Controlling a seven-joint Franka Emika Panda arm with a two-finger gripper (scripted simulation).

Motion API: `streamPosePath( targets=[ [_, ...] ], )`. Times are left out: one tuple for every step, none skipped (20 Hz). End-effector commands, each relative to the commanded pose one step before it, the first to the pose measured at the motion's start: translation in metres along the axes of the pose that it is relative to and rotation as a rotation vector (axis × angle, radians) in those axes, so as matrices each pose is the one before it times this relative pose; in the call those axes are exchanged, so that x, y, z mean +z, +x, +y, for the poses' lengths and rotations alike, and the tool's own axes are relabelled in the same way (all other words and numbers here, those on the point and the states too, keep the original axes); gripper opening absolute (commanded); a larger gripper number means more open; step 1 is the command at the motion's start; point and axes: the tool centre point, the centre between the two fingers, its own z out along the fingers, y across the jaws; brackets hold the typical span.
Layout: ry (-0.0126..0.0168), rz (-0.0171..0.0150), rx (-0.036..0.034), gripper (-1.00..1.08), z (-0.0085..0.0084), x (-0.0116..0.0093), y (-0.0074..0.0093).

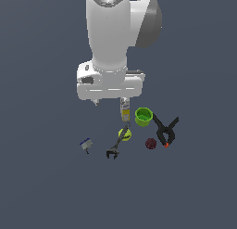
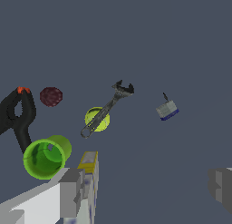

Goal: Pick up a designated object from a clutter of objects.

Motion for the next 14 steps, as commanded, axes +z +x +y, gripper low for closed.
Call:
streamPosePath(
  targets=[
    [-0.00451,-0.00067,-0.03142,1.00,0.00853,0.01239,0.00617],
    [-0.00177,0.00001,-0.01517,1.00,0.00402,0.00585,0.00273],
    [-0.00168,0.00002,-0.01631,1.00,0.00433,0.00635,0.00276],
    [-0.00154,0.00006,-0.01745,1.00,0.00464,0.00685,0.00274],
    [-0.00135,0.00011,-0.01860,1.00,0.00495,0.00737,0.00269],
    [-0.00112,0.00020,-0.01974,1.00,0.00524,0.00791,0.00260],
    [-0.00084,0.00033,-0.02088,1.00,0.00553,0.00845,0.00247],
    [-0.00051,0.00048,-0.02153,1.00,0.00567,0.00880,0.00224],
    [-0.00016,0.00066,-0.02155,1.00,0.00564,0.00890,0.00193],
    [0.00017,0.00086,-0.02155,1.00,0.00560,0.00899,0.00162],
    [0.00049,0.00108,-0.02154,1.00,0.00554,0.00907,0.00132],
    [0.00079,0.00133,-0.02152,1.00,0.00547,0.00914,0.00102],
    [0.00108,0.00160,-0.02148,1.00,0.00539,0.00921,0.00072],
    [0.00134,0.00189,-0.02143,1.00,0.00530,0.00927,0.00043]
  ],
)
